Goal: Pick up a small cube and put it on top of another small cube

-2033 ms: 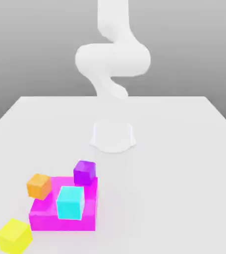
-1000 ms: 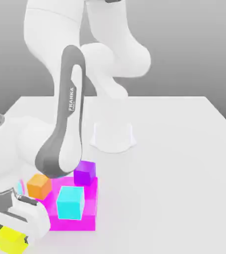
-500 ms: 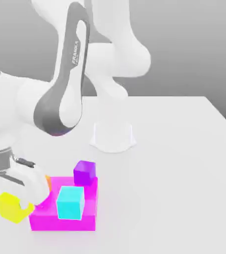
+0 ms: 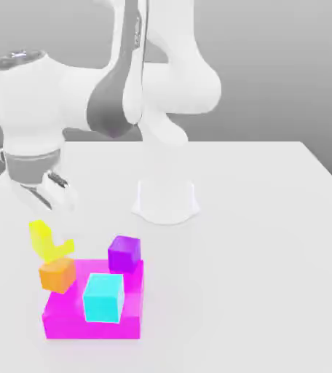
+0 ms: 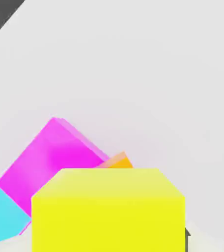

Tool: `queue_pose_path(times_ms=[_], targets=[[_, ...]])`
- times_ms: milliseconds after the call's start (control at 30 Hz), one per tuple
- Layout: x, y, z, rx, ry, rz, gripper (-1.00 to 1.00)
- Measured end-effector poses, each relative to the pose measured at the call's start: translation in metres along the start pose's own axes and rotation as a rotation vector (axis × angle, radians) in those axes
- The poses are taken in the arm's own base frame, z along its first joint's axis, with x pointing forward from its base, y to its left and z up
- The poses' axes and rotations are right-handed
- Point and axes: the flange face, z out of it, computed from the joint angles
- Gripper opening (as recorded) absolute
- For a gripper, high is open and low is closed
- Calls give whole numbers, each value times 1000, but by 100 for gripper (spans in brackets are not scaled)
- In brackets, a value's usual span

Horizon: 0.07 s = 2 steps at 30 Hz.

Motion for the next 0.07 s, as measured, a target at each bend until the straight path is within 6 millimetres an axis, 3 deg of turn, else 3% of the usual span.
queue_pose_path(times_ms=[67], targets=[[0, 0, 0, 0, 0, 0, 100]])
